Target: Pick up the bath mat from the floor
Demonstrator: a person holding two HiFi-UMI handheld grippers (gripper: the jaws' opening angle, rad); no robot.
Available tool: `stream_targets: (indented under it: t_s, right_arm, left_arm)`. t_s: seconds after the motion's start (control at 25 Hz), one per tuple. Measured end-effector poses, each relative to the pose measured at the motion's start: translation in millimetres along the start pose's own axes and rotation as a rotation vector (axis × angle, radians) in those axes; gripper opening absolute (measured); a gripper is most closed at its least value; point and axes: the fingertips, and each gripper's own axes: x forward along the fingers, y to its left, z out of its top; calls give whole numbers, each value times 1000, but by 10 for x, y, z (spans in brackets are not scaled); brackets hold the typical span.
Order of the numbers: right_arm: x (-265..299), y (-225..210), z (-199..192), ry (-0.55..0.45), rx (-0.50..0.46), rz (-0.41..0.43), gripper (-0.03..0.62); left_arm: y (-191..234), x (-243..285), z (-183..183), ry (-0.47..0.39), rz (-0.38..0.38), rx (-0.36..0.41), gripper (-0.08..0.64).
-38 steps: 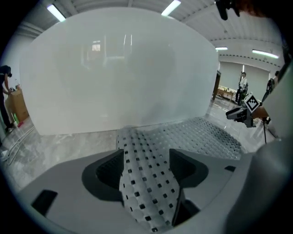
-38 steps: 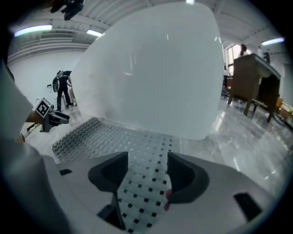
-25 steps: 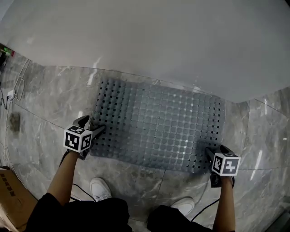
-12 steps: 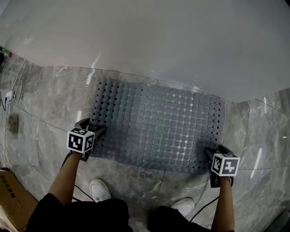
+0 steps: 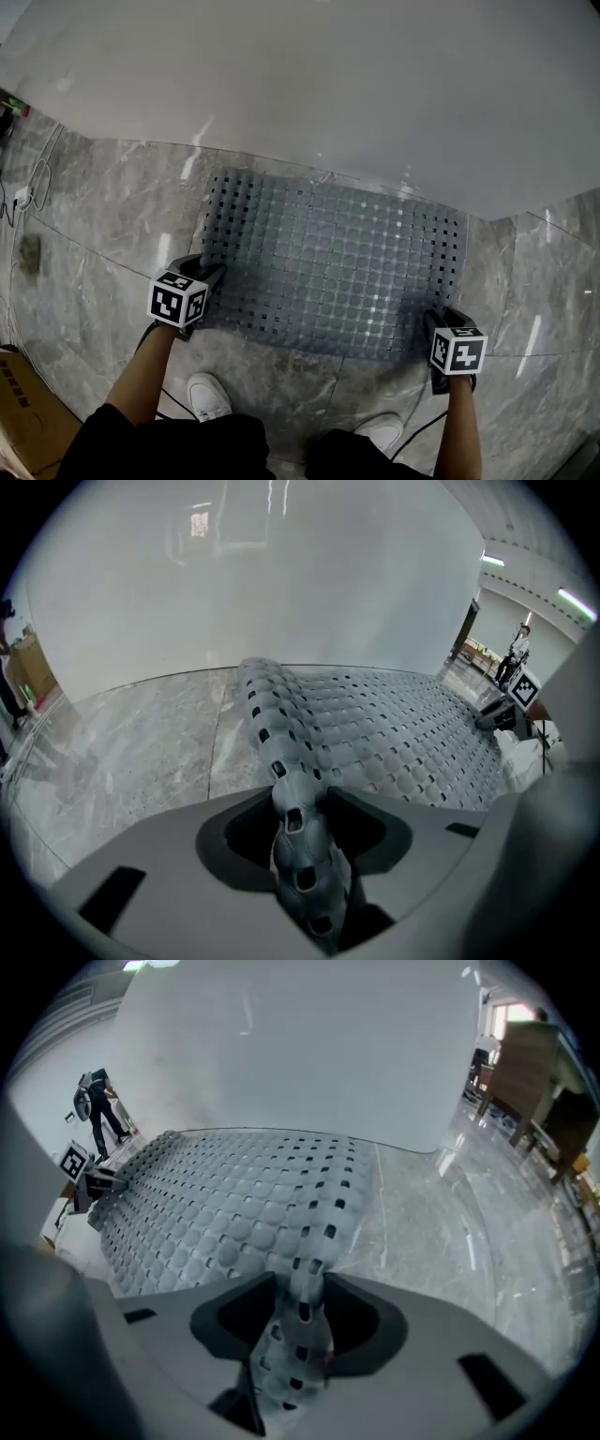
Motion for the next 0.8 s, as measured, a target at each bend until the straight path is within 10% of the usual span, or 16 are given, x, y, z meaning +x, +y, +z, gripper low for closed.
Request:
stream_targets:
  t_s: [0.8]
  right_arm:
    - [-820, 426, 357, -327, -83, 83, 69]
  left_arm:
    - [-589, -833, 504, -252, -180, -5, 78]
